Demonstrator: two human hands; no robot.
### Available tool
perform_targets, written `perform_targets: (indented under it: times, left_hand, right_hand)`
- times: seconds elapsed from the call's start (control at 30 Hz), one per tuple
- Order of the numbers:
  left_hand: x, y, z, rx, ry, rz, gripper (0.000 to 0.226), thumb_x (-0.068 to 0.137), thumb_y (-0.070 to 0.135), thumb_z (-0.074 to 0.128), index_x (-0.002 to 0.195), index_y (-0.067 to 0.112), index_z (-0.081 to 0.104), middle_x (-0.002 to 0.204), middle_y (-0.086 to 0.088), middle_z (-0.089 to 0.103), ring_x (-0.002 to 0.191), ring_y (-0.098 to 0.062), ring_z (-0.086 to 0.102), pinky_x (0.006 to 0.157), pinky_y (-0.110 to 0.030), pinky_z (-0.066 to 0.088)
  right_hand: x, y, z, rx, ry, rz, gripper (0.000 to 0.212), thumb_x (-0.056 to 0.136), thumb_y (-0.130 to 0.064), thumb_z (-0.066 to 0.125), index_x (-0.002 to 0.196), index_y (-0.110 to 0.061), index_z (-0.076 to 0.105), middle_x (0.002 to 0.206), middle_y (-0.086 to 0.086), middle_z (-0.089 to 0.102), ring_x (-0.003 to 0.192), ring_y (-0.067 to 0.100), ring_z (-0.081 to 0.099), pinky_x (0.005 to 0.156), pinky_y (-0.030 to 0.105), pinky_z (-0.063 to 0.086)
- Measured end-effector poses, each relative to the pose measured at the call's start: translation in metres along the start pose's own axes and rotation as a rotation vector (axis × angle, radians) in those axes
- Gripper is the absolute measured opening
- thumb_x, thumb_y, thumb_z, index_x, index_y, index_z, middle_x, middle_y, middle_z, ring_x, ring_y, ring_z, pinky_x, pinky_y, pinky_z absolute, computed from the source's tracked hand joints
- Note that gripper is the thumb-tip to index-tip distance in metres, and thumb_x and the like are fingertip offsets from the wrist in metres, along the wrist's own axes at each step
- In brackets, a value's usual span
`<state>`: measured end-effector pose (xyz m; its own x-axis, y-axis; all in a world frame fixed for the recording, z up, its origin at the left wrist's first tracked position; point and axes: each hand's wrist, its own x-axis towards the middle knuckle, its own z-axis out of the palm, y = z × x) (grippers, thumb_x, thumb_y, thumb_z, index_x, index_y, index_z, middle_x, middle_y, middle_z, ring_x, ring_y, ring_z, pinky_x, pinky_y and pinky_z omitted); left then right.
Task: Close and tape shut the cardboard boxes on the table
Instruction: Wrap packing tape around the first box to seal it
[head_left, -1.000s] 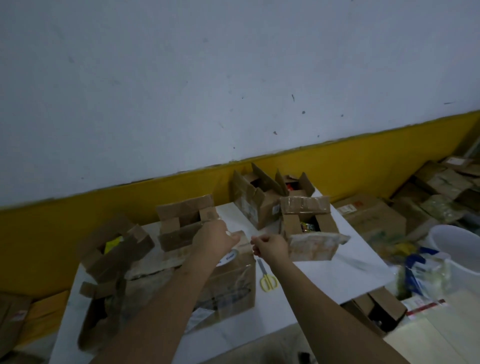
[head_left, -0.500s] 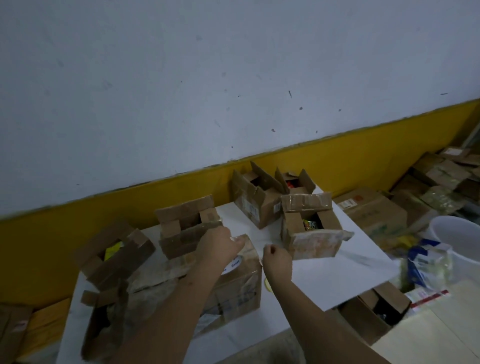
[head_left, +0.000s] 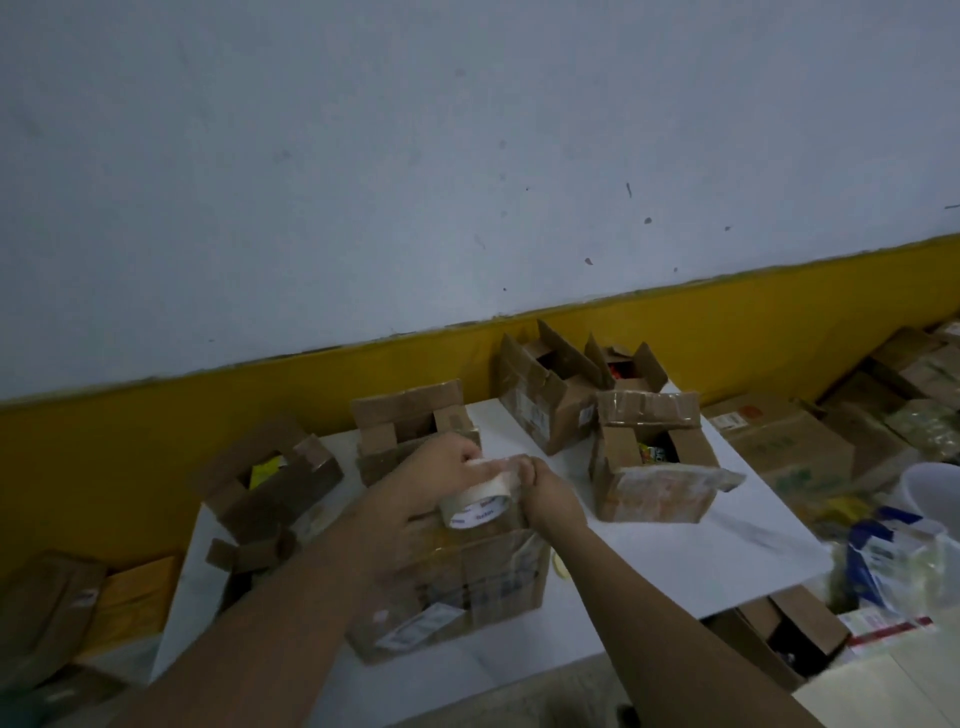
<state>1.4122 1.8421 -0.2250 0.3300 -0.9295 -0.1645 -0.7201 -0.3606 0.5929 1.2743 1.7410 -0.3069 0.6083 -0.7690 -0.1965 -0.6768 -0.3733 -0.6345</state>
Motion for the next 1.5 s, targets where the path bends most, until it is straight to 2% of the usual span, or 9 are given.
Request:
perform_targets:
  times: [0.3, 0.7, 0.77, 0.83, 0.97, 1.27, 1.37, 1.43, 1.5]
  left_hand:
    - [-0.100, -0.129, -0.117, 0.421, 0.016, -0.175, 0.054, 0.079, 0.070, 0.060, 0.054, 0.024, 0.045, 0.051, 0.009, 0.038, 0.046, -0.008, 0.035, 0.051, -0.029, 0.026]
    - [-0.113, -0.187, -0.045, 0.272, 0.032, -0.299, 0.057, 0.091, 0.067, 0.046, 0.060, 0.019, 0.040, 0.061, -0.001, 0.032, 0.056, -0.017, 0.036, 0.059, -0.033, 0.026]
    - [-0.115, -0.188, -0.043, 0.201, 0.031, -0.301, 0.055, 0.093, 0.062, 0.047, 0.061, 0.019, 0.042, 0.060, -0.001, 0.032, 0.057, -0.018, 0.037, 0.059, -0.032, 0.026]
    - [-0.116, -0.190, -0.040, 0.143, 0.042, -0.317, 0.055, 0.093, 0.061, 0.049, 0.060, 0.019, 0.040, 0.059, -0.002, 0.030, 0.057, -0.018, 0.037, 0.059, -0.033, 0.025]
    - [-0.123, -0.193, -0.032, 0.047, 0.094, -0.341, 0.056, 0.092, 0.059, 0.053, 0.057, 0.020, 0.035, 0.057, -0.003, 0.026, 0.056, -0.020, 0.036, 0.059, -0.033, 0.023]
    - [-0.141, -0.170, -0.010, -0.055, 0.168, -0.425, 0.051, 0.097, 0.054, 0.047, 0.061, 0.018, 0.040, 0.059, -0.001, 0.038, 0.058, -0.013, 0.041, 0.056, -0.031, 0.027]
    - [-0.144, -0.167, -0.002, -0.263, 0.105, -0.521, 0.032, 0.102, 0.036, 0.047, 0.094, 0.011, 0.064, 0.097, -0.013, 0.063, 0.100, -0.025, 0.060, 0.078, -0.031, 0.041]
    - [-0.147, -0.167, -0.007, -0.387, 0.016, -0.585, 0.037, 0.102, 0.028, 0.050, 0.133, 0.008, 0.054, 0.135, -0.014, 0.052, 0.131, -0.029, 0.046, 0.099, -0.033, 0.037]
    - [-0.149, -0.167, -0.008, -0.489, -0.041, -0.575, 0.048, 0.096, 0.037, 0.058, 0.135, 0.009, 0.054, 0.132, -0.009, 0.051, 0.126, -0.028, 0.049, 0.097, -0.033, 0.040]
  right_hand:
    - [0.003, -0.001, 0.009, 0.047, 0.098, 0.033, 0.051, 0.105, -0.046, 0.015, 0.122, -0.019, 0.054, 0.105, 0.011, 0.064, 0.100, 0.029, 0.061, 0.090, 0.046, 0.049]
    - [-0.006, -0.005, 0.014, -0.098, 0.164, 0.065, 0.049, 0.105, -0.043, 0.015, 0.119, -0.014, 0.052, 0.105, 0.012, 0.061, 0.101, 0.030, 0.061, 0.089, 0.044, 0.049]
    - [-0.014, -0.017, 0.020, -0.248, 0.215, 0.119, 0.054, 0.105, -0.044, 0.017, 0.135, -0.008, 0.042, 0.135, 0.021, 0.050, 0.125, 0.036, 0.049, 0.105, 0.049, 0.039]
    - [-0.027, -0.036, 0.033, -0.411, 0.207, 0.160, 0.072, 0.102, -0.053, 0.015, 0.155, -0.004, 0.011, 0.161, 0.022, 0.012, 0.149, 0.038, 0.013, 0.118, 0.053, 0.014]
    - [-0.041, -0.064, 0.071, -0.564, 0.105, -0.020, 0.082, 0.098, -0.060, 0.008, 0.155, -0.003, -0.008, 0.161, 0.022, -0.012, 0.149, 0.037, -0.014, 0.115, 0.057, -0.012]
    - [-0.006, -0.065, 0.056, -0.642, -0.097, -0.295, 0.103, 0.087, -0.080, 0.007, 0.155, -0.006, -0.010, 0.161, 0.020, -0.015, 0.149, 0.033, -0.018, 0.120, 0.054, -0.010]
    - [0.004, -0.070, 0.047, -0.659, -0.129, -0.295, 0.098, 0.087, -0.082, 0.011, 0.156, -0.015, -0.010, 0.161, 0.017, -0.020, 0.148, 0.033, -0.022, 0.119, 0.056, -0.010]
    - [0.005, -0.078, 0.046, -0.619, -0.092, -0.195, 0.098, 0.086, -0.083, 0.017, 0.156, -0.019, -0.011, 0.159, 0.018, -0.024, 0.147, 0.037, -0.024, 0.116, 0.057, -0.013]
    - [0.002, -0.087, 0.049, -0.581, -0.081, -0.102, 0.101, 0.086, -0.082, 0.020, 0.155, -0.016, -0.013, 0.159, 0.021, -0.023, 0.147, 0.039, -0.021, 0.116, 0.058, -0.013]
